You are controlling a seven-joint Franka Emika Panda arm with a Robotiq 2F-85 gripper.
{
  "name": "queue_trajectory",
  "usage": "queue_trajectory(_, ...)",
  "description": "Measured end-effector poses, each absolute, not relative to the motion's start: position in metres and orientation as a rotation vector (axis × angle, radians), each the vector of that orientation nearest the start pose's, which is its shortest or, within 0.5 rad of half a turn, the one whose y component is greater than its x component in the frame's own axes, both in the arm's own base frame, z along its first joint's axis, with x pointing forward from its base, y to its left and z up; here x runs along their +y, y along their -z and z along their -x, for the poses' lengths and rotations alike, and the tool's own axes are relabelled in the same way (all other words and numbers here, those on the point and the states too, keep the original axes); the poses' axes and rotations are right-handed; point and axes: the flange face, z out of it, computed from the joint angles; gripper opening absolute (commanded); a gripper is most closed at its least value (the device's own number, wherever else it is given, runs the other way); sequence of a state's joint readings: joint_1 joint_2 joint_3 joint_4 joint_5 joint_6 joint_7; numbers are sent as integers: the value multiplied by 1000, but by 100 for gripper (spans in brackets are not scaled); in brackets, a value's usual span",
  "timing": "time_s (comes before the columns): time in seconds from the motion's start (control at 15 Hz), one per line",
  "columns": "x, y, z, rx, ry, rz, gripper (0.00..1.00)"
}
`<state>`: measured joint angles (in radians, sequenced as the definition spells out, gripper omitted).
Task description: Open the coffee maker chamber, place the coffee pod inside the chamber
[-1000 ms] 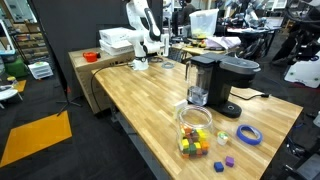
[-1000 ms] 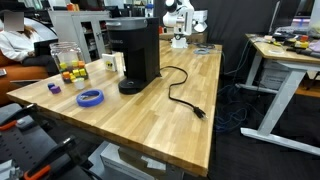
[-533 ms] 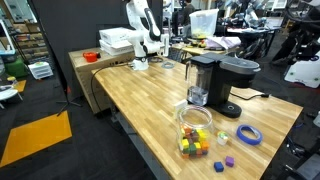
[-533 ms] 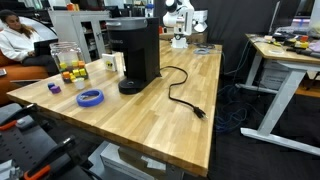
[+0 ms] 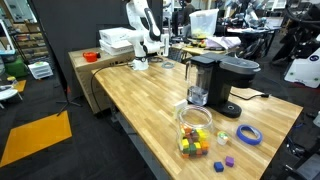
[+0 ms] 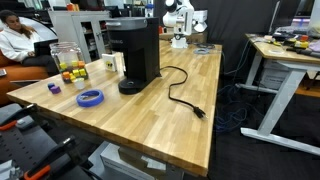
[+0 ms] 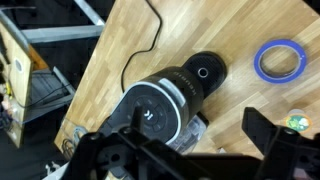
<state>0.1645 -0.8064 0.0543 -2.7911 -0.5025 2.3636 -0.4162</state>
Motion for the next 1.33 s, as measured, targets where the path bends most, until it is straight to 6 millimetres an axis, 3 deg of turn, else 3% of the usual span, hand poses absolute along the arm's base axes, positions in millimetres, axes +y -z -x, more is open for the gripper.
queue_trajectory(0.27,96,-481,-331,-1902,824,3117,100)
queue_trajectory(0.47,105,-478,-332,-2108,887,3076,100)
queue_trajectory(0.73,100,-468,-336,-2050,880,3147,100)
queue_trajectory(1.33,99,-468,-336,-2043,880,3150,100)
